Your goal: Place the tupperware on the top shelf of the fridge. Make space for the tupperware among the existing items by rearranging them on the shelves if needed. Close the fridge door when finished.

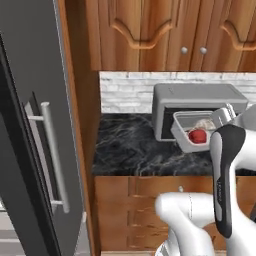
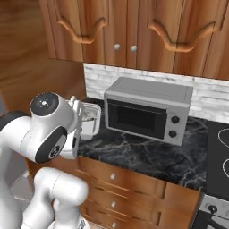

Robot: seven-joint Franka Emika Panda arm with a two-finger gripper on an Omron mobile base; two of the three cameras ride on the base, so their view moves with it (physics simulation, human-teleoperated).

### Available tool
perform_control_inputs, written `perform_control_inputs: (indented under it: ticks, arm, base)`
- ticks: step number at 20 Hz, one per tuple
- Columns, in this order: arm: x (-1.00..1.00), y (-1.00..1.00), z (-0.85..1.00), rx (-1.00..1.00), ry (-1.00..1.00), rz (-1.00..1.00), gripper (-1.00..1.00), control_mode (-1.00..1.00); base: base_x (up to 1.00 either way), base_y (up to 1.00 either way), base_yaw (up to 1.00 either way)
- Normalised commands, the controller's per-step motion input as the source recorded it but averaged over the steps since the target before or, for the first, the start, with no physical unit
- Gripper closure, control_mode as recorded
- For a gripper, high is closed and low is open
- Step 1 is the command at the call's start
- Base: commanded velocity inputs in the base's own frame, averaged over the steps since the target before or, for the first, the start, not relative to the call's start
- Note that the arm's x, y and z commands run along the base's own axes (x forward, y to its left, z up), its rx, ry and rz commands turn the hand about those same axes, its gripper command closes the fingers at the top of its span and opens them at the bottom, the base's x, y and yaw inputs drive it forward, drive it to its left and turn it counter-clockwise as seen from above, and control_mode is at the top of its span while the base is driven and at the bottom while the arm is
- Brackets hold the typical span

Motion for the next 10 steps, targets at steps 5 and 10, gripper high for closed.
perform_control_inputs:
  ticks: [5, 10]
  arm:
    - [0.0, 0.0, 0.0, 0.0, 0.0, 0.0, 1.0, 1.0]
    - [0.0, 0.0, 0.0, 0.0, 0.0, 0.0, 1.0, 1.0]
  base:
    - [-0.44, 0.03, 0.65]
    - [-0.11, 0.16, 0.74]
